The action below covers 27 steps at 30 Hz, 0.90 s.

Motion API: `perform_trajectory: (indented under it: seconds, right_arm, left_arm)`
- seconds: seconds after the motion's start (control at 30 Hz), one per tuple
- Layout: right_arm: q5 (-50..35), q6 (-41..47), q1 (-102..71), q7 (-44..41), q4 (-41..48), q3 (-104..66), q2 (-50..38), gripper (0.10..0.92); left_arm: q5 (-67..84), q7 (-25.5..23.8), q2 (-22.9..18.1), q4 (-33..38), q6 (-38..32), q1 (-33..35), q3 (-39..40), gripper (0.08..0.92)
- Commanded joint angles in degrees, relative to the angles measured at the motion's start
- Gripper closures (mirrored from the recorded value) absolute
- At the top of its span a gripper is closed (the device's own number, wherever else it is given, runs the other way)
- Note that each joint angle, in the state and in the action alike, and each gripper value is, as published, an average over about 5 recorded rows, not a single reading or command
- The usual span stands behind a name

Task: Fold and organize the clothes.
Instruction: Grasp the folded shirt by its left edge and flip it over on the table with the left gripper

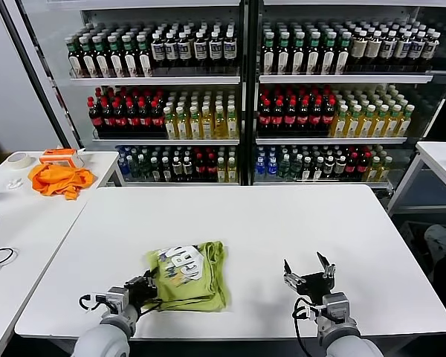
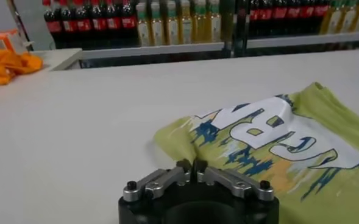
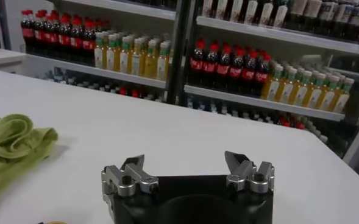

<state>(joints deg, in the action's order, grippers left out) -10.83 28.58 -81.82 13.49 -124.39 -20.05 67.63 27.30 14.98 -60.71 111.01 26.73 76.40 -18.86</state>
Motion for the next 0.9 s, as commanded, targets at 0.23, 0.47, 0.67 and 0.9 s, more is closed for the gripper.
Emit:
perform_trajectory:
  seconds: [0.23,0.47,0.67,0.9]
  right_arm:
    - [-0.1,0.0,0.8,0.0,0.1,0.1,-0.1,0.203]
    - [-0.1,0.2,1.9,0.0,0.4,0.5,0.0,0.203]
    - [0.1,0.5,1.2,0.2,0.0,0.1,-0.4,0.203]
    - [0.3,0.9,0.8,0.4,-0.2,-0.3,-0.6,0.203]
  left_arm:
    - [1.3,-3.9,16.7,5.0,6.3,6.7,-33.0,0.907]
    - [2.2,-8.8,21.3,4.9,6.3,9.8,-39.8,0.907]
    - [-3.1,-8.5,12.8,13.4,6.1,5.7,-17.2,0.907]
    - [-11.6,-8.5,0.4,15.4,5.8,2.2,5.9,0.907]
